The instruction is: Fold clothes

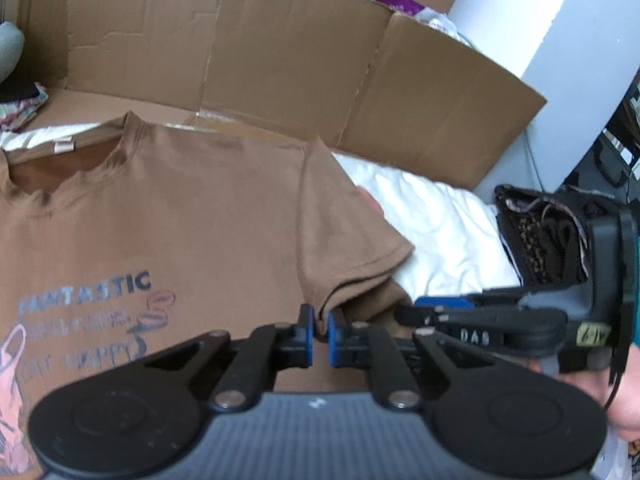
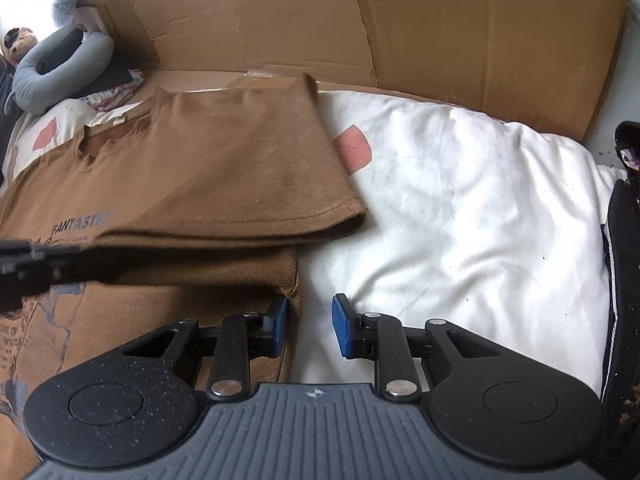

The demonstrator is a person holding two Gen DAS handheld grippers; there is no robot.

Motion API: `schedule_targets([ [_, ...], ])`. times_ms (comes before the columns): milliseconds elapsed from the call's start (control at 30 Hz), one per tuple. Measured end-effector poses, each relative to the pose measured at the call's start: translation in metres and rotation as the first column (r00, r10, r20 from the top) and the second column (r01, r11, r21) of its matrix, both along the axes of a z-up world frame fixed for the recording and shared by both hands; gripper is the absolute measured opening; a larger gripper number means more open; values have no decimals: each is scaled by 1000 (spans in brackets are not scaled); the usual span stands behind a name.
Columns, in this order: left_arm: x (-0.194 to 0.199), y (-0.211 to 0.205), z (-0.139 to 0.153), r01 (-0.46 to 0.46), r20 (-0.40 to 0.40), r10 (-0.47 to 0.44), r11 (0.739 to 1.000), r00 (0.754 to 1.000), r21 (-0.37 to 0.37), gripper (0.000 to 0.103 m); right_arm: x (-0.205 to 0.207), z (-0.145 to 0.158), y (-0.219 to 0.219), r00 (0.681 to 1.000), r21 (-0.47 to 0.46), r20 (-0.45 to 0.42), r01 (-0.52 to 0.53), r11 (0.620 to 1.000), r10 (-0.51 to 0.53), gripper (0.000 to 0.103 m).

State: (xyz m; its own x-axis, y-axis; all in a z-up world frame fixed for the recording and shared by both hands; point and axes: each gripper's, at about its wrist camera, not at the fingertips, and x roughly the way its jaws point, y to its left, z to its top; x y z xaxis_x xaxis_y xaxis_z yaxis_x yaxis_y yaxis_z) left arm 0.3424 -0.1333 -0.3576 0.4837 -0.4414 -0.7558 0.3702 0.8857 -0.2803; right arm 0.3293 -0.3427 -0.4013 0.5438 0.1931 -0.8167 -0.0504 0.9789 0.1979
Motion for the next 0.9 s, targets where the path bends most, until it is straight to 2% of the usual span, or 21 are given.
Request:
schedule_targets([
  [167,-2,3,-17,-11,-57,13,999,998,37,8,2,-1,-3,1000,21,-6,-1,1000,1,30],
  [267,-4,6,-18,-17,-76,23,997,997,79,10,2,-1,-7,1000,39,-11,0,999,1,30],
  [333,-6,12,-14,-18,-73,23,997,997,76,15,2,1,-11,999,69,-27,22,997,-20,31],
  [533,4,11,13,2,-6,-2,997,1000,80,25,-9,10,-24,996,113,-31,81,990,-78,31],
  [700,18,-20,31,79,50,-83,994,995,81,31,-19,14,-38,992,150,-24,128,980,-126,31],
  [900,32,-67,31,162,75,-169,982,983,97,34,-30,16,-54,987,173,-19,161,972,-160,32],
])
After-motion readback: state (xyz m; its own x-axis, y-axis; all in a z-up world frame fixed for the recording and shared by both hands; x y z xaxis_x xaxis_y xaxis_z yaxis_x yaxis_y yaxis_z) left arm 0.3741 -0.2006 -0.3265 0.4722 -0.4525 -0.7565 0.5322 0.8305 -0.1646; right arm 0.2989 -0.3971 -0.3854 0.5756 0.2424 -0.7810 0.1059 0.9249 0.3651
